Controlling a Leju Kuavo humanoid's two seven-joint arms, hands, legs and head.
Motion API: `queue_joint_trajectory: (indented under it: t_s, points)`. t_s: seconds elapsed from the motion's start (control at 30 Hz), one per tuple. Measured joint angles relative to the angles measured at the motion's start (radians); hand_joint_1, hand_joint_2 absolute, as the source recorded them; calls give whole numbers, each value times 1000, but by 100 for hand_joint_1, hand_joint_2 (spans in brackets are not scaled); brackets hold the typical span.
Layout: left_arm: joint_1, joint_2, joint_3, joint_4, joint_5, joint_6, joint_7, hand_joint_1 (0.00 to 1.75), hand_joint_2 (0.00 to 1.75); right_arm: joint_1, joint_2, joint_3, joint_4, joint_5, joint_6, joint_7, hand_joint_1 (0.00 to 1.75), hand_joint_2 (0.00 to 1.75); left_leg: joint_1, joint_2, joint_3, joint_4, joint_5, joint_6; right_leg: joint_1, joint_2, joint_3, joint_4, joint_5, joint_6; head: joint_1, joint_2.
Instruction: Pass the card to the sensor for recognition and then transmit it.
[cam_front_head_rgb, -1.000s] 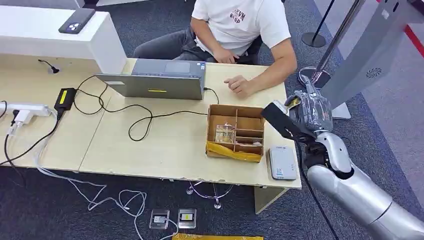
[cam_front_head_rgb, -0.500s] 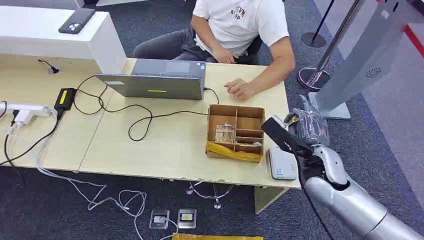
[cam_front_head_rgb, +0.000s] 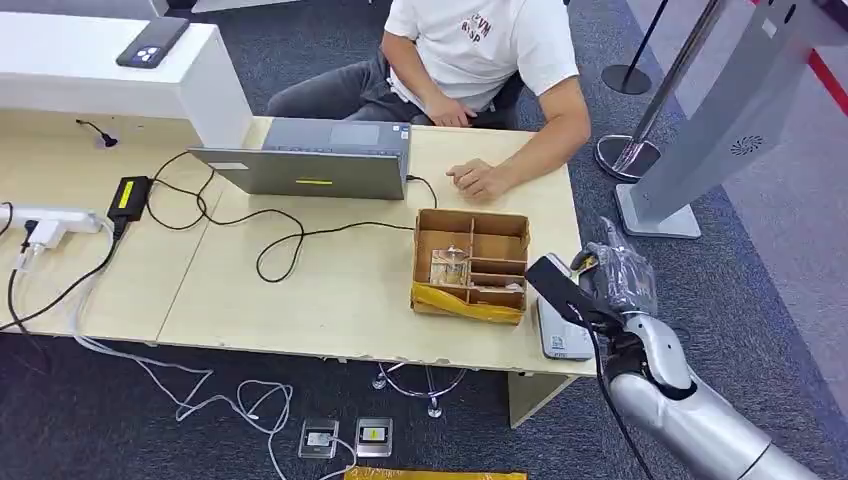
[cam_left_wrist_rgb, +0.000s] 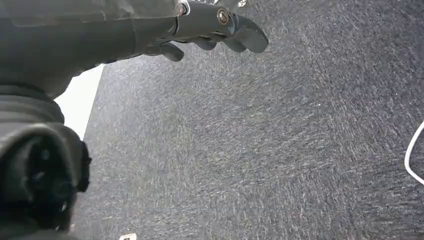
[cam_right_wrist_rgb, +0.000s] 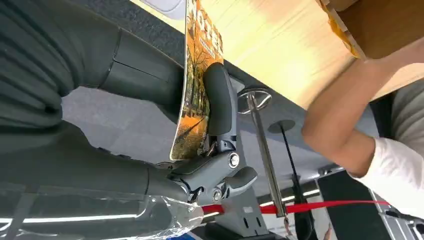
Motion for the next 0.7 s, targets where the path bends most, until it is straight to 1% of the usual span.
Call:
queue_joint_trajectory:
  t_s: [0.37, 0.5, 0.7]
  points:
    - [0, 0, 0, 0, 8, 0, 4, 0, 0, 10, 0, 0, 20, -2, 3, -1, 175, 175, 0, 0, 0, 0, 0, 0, 0, 0, 0, 0, 0, 0, 0, 0]
    - [0, -5, 0, 0, 17, 0, 14, 0, 0, 35, 4, 0, 35, -1, 1, -30, 175, 175, 0, 0, 0, 0, 0, 0, 0, 0, 0, 0, 0, 0, 0, 0]
    - [0, -8, 0, 0, 21, 0, 15, 0, 0, 49, 11, 0, 59, -1, 1, -39, 175, 175, 0, 0, 0, 0, 0, 0, 0, 0, 0, 0, 0, 0, 0, 0]
